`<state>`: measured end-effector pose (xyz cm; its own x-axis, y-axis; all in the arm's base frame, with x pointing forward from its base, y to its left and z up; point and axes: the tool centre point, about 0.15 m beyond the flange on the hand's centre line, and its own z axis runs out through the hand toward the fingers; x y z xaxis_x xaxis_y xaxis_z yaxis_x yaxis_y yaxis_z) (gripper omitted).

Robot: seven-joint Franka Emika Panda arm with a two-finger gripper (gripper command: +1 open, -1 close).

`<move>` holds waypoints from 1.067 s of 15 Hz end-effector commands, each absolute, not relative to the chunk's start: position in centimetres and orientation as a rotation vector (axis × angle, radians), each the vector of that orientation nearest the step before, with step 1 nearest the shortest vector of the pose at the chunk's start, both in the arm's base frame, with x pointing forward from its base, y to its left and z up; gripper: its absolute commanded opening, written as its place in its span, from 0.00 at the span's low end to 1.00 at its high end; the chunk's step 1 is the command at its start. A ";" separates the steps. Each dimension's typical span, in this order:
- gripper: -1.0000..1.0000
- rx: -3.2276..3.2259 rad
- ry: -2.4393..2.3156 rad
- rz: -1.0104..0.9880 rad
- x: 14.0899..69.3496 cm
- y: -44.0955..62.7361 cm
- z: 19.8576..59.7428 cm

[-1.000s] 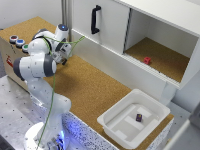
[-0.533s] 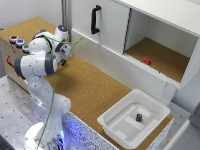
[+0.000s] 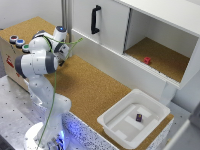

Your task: Grasp the handle of the drawer, then open it

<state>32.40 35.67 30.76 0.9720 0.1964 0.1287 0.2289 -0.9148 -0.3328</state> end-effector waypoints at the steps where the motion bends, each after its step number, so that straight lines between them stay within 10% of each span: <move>1: 0.00 -2.721 -0.284 -0.122 33.3 37.2 28.6; 16: 0.00 -2.674 -0.242 -0.087 32.0 34.9 27.0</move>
<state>32.58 35.66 30.47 0.9788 0.1689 0.1156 0.1996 -0.9123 -0.3576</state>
